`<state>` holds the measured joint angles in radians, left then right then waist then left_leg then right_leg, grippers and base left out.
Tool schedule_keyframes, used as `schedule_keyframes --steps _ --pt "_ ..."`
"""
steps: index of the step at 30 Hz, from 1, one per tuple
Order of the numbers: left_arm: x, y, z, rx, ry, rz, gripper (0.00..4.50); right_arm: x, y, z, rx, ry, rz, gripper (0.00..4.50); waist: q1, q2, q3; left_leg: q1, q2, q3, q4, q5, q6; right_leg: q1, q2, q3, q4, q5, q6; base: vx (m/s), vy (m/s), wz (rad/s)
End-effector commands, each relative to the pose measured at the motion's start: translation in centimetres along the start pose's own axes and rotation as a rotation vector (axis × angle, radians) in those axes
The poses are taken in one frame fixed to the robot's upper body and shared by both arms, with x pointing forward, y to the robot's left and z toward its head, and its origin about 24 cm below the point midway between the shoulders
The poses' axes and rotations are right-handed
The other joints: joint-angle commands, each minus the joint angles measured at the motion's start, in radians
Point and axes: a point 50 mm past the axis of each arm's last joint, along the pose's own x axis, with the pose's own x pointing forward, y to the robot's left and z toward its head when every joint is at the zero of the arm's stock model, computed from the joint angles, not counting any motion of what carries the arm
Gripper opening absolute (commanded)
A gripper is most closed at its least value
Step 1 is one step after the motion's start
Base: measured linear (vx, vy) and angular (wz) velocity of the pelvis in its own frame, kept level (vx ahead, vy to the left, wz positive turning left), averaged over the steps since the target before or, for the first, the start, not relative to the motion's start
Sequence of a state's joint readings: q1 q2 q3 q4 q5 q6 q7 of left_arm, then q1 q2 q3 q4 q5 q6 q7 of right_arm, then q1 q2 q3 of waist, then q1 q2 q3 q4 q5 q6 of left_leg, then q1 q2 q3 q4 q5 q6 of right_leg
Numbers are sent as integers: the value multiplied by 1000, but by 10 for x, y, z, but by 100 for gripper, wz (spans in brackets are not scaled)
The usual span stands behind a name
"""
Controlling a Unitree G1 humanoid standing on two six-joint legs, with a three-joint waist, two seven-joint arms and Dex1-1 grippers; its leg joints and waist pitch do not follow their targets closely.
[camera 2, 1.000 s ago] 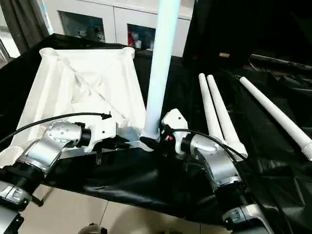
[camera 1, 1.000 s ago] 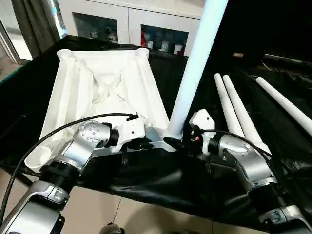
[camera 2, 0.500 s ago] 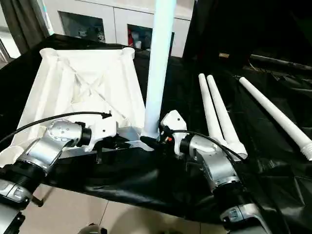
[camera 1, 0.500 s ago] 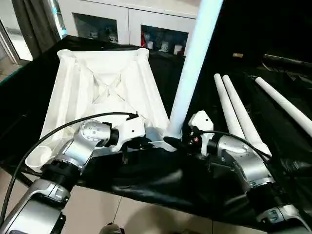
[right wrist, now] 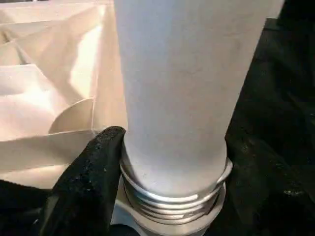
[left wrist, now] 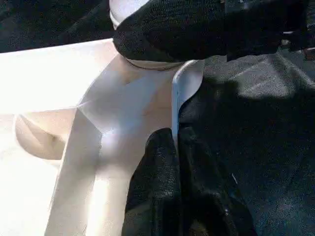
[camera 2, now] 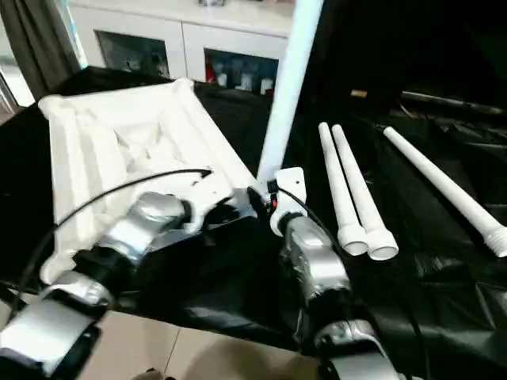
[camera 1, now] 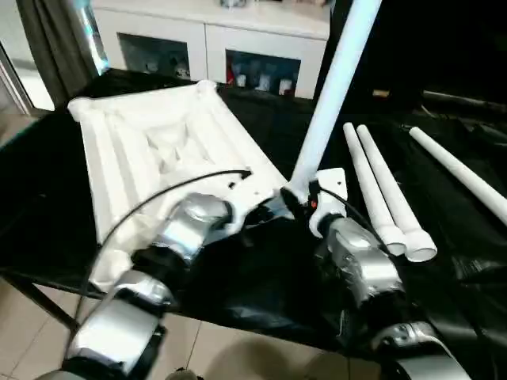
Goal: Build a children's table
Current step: Rotate leg to tighten
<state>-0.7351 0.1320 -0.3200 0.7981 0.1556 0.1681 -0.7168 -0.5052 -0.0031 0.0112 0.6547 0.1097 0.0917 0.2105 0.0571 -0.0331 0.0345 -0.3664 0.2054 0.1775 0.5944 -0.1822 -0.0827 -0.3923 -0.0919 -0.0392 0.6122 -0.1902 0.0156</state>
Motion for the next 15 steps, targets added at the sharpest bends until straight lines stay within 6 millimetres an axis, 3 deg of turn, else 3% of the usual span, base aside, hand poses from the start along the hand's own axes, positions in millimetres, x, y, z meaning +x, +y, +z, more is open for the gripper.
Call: schedule_keyframes --steps 1,10,11,12,13,15 --pt "8 -9 2 -8 -20 -7 0 -2 14 -28 39 119 56 328 -8 1 -45 14 14 -5 -86 -342 -17 20 -37 27 -96 -366 -143 0 0 0" --pt "-1 -8 -10 43 -11 -62 0 -3 -1 -10 4 56 93 391 -10 -1 -48 7 16 -5 -88 -313 0 25 -39 28 -92 -319 -158 0 0 0" --pt "-4 -7 -13 49 -9 -74 0 -5 -6 -5 -8 43 108 391 -9 -5 -47 4 15 -3 -88 -292 7 27 -39 28 -91 -310 -160 0 0 0" --pt "-11 -5 -18 67 -9 -98 0 -12 -15 3 -39 27 161 391 -9 -15 -48 2 15 -2 -87 -283 13 30 -38 27 -91 -309 -157 0 0 0" --pt "-13 -5 -20 68 -8 -106 0 -14 -18 6 -50 22 177 391 0 -14 -50 4 18 -2 -85 -256 27 33 -40 28 -89 -289 -152 0 0 0" --pt "-21 -3 -26 76 -8 -138 0 -26 -30 15 -109 21 256 391 1 -13 -50 -1 18 0 -83 -221 41 35 -37 28 -83 -240 -161 0 0 0"
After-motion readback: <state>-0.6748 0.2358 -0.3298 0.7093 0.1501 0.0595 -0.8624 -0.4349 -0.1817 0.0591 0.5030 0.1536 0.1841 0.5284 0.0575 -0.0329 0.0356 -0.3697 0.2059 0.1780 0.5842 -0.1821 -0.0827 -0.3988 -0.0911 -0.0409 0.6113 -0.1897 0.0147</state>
